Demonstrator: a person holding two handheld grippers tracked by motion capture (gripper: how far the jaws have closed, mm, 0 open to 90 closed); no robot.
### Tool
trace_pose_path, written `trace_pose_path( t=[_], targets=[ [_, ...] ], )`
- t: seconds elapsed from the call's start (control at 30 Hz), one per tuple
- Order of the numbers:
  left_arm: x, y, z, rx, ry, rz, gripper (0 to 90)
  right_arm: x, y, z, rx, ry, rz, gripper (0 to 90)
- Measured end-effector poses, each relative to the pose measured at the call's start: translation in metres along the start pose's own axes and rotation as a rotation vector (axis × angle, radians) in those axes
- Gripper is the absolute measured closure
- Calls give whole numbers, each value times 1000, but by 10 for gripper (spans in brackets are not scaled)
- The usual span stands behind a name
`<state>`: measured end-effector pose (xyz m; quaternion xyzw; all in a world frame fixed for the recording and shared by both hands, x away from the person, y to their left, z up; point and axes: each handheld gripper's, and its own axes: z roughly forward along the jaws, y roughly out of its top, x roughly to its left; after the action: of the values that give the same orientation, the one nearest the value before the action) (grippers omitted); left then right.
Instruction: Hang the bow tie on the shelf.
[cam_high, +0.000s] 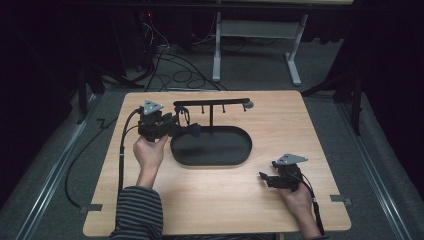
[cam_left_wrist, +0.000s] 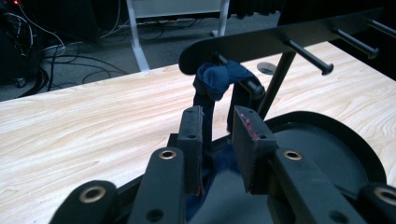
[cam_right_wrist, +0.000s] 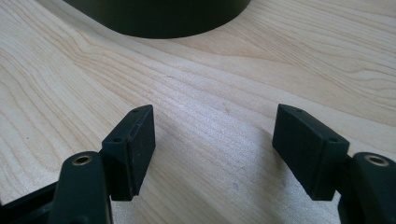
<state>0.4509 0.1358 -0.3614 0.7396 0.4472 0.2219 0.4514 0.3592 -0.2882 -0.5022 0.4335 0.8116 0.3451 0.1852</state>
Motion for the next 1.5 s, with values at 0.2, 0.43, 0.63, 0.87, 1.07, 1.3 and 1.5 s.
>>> trace_pose_path(
  t=[0.2,0.43,0.63,0.87,1.07,1.3,1.5],
  targets=[
    [4,-5,-7,9,-11,-3,680,0,0,0,0,0,-4,313],
    [6,-13,-13,14,-17,-1,603,0,0,0,-1,-1,-5,313],
    [9,-18,-18,18,-17,-5,569,0,0,0,-1,-2,-5,313],
    [11,-24,-25,20,-22,-4,558,0,0,0,-1,-2,-5,313],
    [14,-30,-31,14,-22,-9,557,0,0,0,-1,-2,-5,313],
    [15,-37,-35,16,-24,-14,555,1,0,0,0,-3,-3,313],
    [16,-42,-40,18,-30,-16,553,0,0,0,-1,-3,-6,313]
  ],
)
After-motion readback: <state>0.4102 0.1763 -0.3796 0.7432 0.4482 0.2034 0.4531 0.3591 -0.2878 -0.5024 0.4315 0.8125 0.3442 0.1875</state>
